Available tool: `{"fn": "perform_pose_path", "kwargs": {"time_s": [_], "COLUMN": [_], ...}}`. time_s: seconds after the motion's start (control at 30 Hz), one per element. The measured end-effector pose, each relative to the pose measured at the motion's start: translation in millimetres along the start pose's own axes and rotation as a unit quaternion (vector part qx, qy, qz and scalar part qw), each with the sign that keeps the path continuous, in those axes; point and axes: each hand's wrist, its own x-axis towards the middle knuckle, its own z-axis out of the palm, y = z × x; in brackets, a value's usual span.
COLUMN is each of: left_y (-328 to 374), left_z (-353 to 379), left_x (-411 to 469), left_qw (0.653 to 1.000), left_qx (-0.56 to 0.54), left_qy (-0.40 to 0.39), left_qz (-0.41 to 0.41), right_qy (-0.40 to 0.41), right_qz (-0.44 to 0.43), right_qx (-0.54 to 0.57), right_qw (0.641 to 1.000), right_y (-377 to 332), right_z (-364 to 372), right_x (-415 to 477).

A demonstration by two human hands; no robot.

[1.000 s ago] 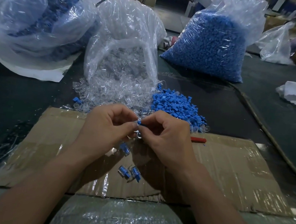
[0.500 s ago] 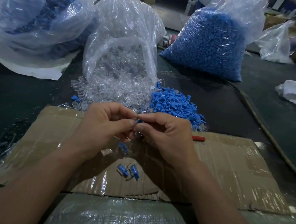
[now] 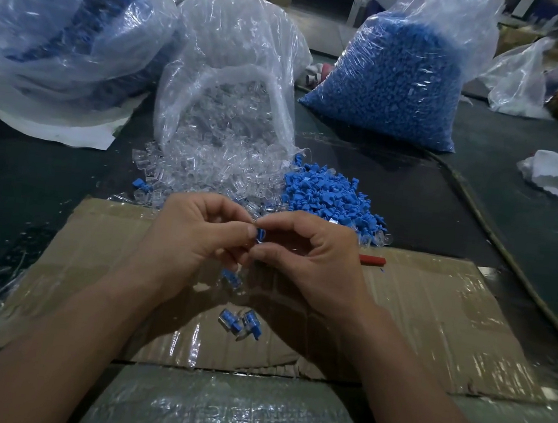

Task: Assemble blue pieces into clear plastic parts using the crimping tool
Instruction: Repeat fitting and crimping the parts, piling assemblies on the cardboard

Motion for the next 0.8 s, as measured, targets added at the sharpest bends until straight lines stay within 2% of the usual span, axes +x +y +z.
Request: {"fn": "perform_pose_path", "kwargs": {"time_s": [0.27, 0.4, 0.67, 0.8], "left_y": [2.1, 3.0, 3.7, 2.7], "left_z": [-5.3, -4.3, -0.6, 0.7], "left_x": [1.8, 1.7, -0.3, -0.2], "left_qw": [0.994, 0.995, 0.997, 0.999], "left_qx": [-0.085, -0.075, -0.035, -0.001], "left_qy": [-0.054, -0.049, -0.038, -0.021], "left_qz": [-0.052, -0.053, -0.051, -0.048], "right_qy": [0.042, 0.038, 0.031, 0.012], "right_qz": [-0.068, -0.088, -0.102, -0.085], "right_qx": [-0.071, -0.11, -0.121, -0.142], "right_qw": [0.994, 0.989, 0.987, 0.986], "right_y": [4.0, 4.6, 6.0, 3.9], "right_z": [-1.7, -2.6, -2.8, -2.4], "right_x": [-0.7, -0.8, -0.7, -0.8]}}
